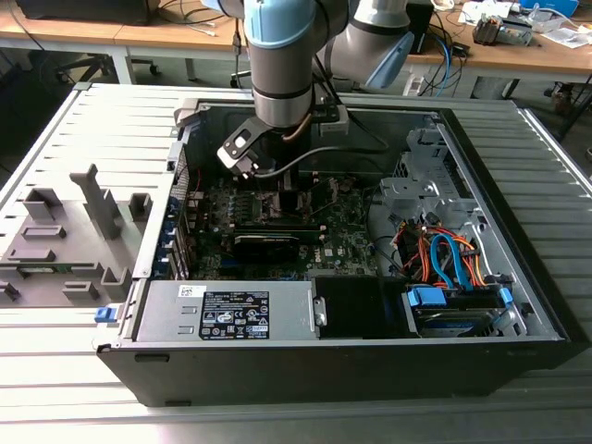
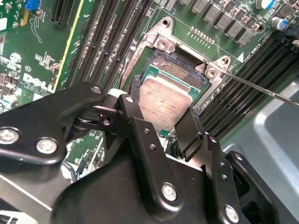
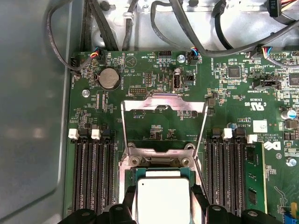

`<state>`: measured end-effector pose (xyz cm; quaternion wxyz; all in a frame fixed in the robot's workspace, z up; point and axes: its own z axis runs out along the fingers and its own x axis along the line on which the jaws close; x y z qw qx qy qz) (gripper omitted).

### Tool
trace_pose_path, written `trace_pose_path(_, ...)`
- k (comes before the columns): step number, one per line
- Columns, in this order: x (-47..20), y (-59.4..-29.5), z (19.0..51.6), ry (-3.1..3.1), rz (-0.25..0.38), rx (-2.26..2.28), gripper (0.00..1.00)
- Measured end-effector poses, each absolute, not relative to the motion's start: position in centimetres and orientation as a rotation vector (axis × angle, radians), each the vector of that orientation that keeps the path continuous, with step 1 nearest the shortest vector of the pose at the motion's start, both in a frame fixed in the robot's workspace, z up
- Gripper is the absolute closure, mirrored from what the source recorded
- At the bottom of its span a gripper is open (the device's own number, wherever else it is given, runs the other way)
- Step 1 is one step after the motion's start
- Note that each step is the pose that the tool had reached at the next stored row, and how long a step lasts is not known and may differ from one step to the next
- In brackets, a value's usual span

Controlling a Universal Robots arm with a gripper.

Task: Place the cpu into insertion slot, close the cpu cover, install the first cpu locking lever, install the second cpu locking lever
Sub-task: 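Place the cpu into insertion slot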

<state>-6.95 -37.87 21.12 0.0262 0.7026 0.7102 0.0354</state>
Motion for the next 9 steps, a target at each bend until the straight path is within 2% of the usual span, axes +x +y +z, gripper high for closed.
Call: trace_pose_path(9, -7.18, -37.87, 20.54, 2.195, 0.109, 2.171, 0.46)
